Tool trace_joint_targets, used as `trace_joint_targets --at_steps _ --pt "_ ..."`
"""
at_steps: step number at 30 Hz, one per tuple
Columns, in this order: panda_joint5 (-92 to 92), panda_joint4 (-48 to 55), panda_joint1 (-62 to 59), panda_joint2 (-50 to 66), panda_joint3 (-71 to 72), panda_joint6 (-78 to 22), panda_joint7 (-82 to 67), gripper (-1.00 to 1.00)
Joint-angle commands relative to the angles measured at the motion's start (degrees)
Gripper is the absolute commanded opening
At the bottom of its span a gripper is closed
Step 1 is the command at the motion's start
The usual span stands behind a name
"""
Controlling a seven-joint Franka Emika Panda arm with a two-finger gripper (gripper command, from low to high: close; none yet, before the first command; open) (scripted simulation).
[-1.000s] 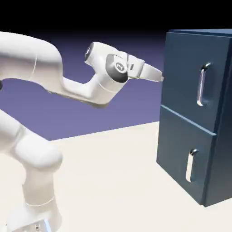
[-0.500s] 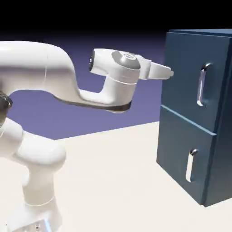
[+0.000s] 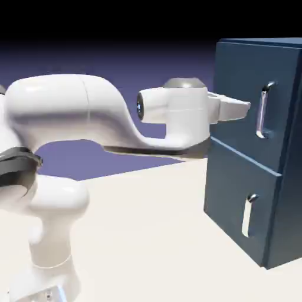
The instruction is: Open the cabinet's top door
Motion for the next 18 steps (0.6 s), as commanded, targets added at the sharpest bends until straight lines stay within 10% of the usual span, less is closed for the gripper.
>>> trace_joint_targets --at_steps 1,13,14,18 --pt "-2.5 0.5 0.9 -0.3 -1.0 -0.1 1.8 0.00" --pt "-13.5 10.9 15.7 1.2 -12.3 -1.1 9.7 0.00" --pt "-13.5 10.9 15.7 1.2 -12.3 -1.1 9.7 -1.00" --pt "-10.9 5.8 9.5 3.4 -7.9 -5.0 10.7 -1.00"
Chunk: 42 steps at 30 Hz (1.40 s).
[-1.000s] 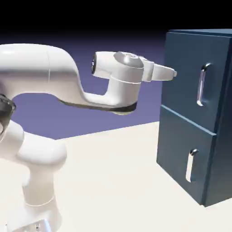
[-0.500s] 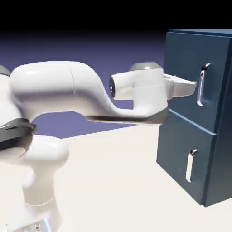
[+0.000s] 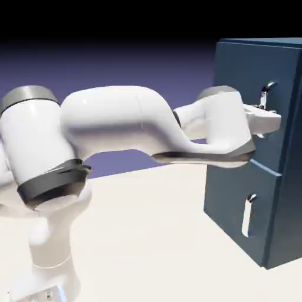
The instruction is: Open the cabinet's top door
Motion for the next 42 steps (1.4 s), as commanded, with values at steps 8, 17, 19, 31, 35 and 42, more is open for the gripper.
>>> trace_joint_targets --at_steps 8,17,19,31,35,42 --pt "9.8 -12.0 -16.6 3.2 14.1 -9.4 0.0 -1.00" --pt "22.4 -21.9 -34.5 4.4 32.7 -17.0 0.0 -1.00" --pt "25.2 -23.5 -38.2 4.3 36.8 -18.1 0.0 -1.00" --pt "43.1 -30.0 -59.2 2.2 61.7 -21.3 -0.3 -1.00" --pt "50.3 -31.6 -65.1 0.4 69.6 -22.0 -1.6 -1.00" --pt "67.8 -34.4 -63.8 -3.5 79.9 -34.2 -8.7 -1.00"
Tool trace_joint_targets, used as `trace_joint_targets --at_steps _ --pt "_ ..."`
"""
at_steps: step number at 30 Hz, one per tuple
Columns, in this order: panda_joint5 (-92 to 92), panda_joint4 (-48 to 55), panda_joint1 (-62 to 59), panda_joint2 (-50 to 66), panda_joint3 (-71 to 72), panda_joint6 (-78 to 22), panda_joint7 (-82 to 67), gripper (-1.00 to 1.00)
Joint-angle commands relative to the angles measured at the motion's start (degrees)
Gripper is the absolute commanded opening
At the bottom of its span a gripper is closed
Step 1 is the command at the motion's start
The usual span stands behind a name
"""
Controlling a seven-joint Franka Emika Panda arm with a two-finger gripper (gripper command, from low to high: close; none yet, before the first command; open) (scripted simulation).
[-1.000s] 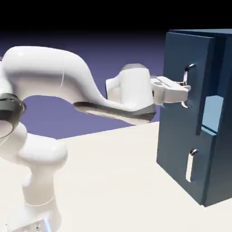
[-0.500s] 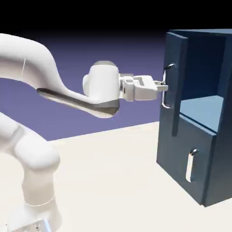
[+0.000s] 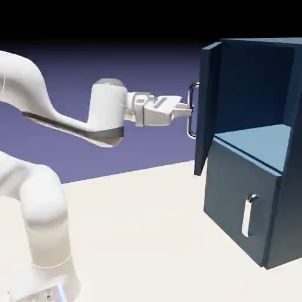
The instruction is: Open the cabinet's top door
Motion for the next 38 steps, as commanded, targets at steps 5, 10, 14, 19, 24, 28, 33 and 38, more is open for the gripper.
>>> trace_joint_targets --at_steps 5,10,14,19,24,28,33,38 --pt "12.5 1.1 1.5 0.4 9.1 -11.7 -2.9 -1.00" --pt "22.8 5.4 1.3 3.9 18.6 -24.1 -3.7 -1.00" --pt "29.2 10.7 -0.6 8.5 26.1 -34.1 -3.2 -1.00" --pt "34.8 19.1 -5.4 15.6 35.8 -46.6 -1.7 -1.00" --pt "37.7 28.3 -12.3 23.6 46.1 -58.6 0.7 -1.00" --pt "38.3 34.5 -18.4 29.7 54.4 -66.9 3.0 -1.00" --pt "38.2 39.9 -26.8 35.1 64.8 -73.8 5.3 -1.00" --pt "39.6 43.0 -37.0 34.7 74.6 -75.5 5.1 -1.00"
